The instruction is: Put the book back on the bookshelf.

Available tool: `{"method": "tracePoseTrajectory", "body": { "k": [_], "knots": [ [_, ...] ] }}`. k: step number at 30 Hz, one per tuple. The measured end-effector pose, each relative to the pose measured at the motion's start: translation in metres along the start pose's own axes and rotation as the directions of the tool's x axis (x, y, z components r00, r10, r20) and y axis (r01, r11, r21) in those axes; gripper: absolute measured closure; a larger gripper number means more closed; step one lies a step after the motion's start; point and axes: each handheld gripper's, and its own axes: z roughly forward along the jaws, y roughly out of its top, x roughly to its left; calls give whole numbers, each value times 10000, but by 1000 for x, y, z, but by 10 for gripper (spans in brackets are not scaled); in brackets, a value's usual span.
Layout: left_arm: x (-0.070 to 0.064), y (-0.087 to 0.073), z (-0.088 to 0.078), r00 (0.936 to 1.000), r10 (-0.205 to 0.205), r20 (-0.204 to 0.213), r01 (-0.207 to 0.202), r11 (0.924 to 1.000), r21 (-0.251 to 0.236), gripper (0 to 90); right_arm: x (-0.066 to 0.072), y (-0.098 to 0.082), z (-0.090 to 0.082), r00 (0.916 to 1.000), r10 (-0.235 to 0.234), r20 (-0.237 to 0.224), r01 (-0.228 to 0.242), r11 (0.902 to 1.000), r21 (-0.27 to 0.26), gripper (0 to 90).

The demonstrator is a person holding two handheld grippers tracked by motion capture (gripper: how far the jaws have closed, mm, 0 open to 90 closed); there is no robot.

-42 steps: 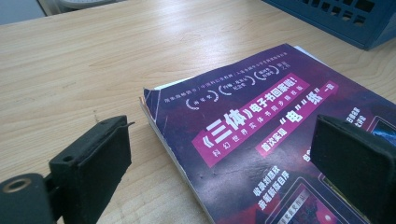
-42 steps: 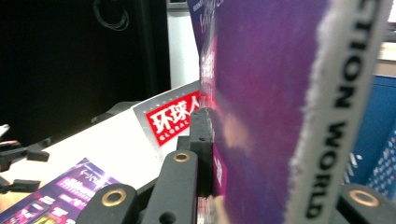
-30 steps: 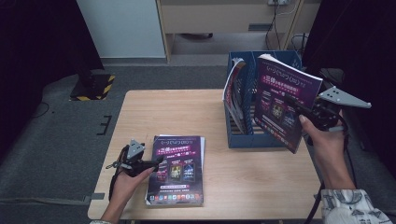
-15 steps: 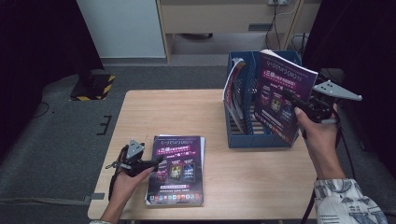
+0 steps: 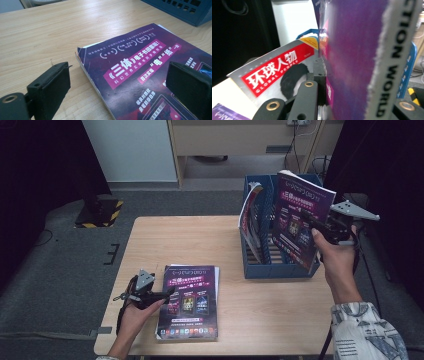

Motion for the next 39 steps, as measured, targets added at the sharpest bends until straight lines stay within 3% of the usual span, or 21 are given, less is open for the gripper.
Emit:
{"method": "tracePoseTrajectory", "body": {
  "k": [13,39],
  "knots": [
    [-1,0,0,10000,62,-7,-62,10000,3,53,-7,2,26,9960,212,867,-216,9998,32,829],
    [-2,-1,1,10000,85,-8,-85,10000,23,53,-14,-8,84,9844,687,1621,-681,9976,-89,829]
  ]
}}
